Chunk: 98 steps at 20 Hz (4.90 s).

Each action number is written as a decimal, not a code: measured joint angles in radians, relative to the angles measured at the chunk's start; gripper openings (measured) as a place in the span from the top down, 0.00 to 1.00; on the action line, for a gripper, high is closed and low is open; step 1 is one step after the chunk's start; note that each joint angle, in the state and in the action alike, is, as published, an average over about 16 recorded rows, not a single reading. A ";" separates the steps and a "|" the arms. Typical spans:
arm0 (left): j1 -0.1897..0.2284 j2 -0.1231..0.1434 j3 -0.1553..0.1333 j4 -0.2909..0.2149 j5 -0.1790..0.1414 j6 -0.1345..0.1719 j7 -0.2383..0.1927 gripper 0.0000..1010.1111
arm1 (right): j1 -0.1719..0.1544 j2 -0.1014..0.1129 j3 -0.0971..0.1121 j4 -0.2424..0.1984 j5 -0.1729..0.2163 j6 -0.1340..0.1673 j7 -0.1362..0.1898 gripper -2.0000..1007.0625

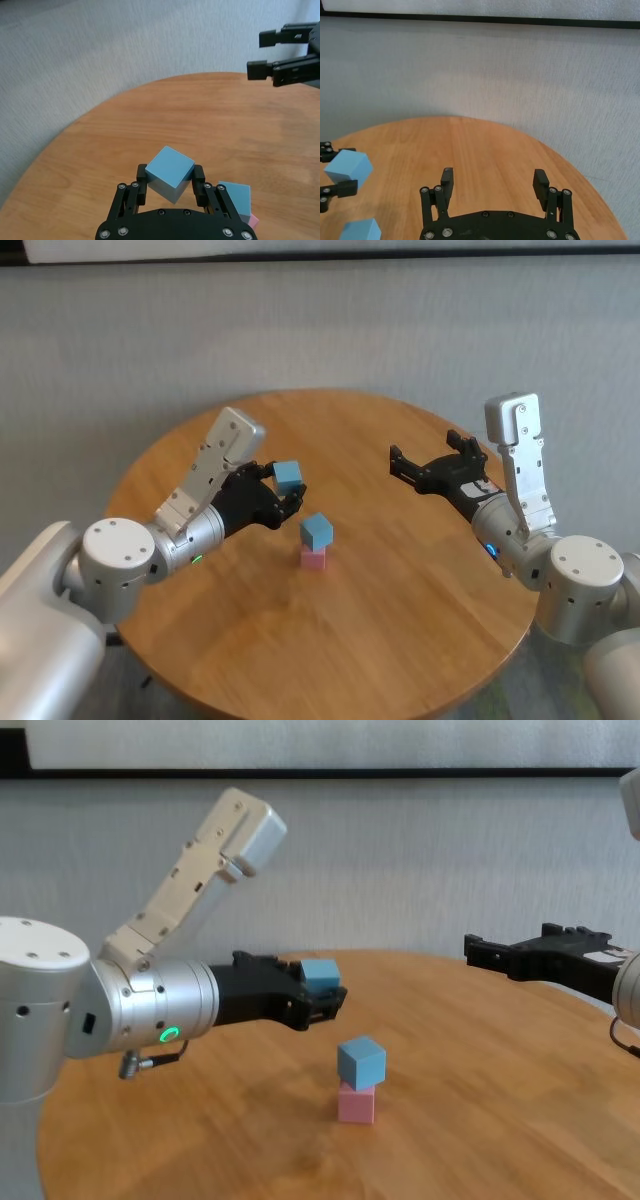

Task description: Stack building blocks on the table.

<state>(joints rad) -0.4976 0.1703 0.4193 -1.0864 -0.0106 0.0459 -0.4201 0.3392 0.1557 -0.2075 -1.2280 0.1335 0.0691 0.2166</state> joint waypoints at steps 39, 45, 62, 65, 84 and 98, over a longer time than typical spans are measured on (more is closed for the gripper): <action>0.045 0.047 0.086 -0.068 -0.135 0.008 -0.061 0.45 | 0.000 0.000 0.000 0.000 0.000 0.000 0.000 0.00; 0.044 0.049 0.085 -0.059 -0.143 0.007 -0.049 0.45 | 0.000 0.000 0.000 0.000 0.000 0.000 0.000 0.00; 0.044 0.047 0.082 -0.047 -0.146 0.010 -0.036 0.45 | 0.000 0.000 0.000 0.000 0.000 0.000 0.000 0.00; 0.041 0.045 0.082 -0.039 -0.147 0.009 -0.038 0.45 | 0.000 0.000 0.000 0.000 0.000 0.000 0.000 0.00; 0.027 0.033 0.085 -0.004 -0.147 0.002 -0.041 0.45 | 0.000 0.000 0.000 0.000 0.000 0.000 0.000 0.00; 0.034 0.035 0.083 -0.027 -0.142 0.005 -0.030 0.23 | 0.000 0.000 0.000 0.000 0.000 0.000 0.000 0.00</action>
<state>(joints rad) -0.4635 0.2054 0.5024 -1.1138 -0.1530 0.0507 -0.4499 0.3392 0.1557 -0.2075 -1.2280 0.1335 0.0691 0.2166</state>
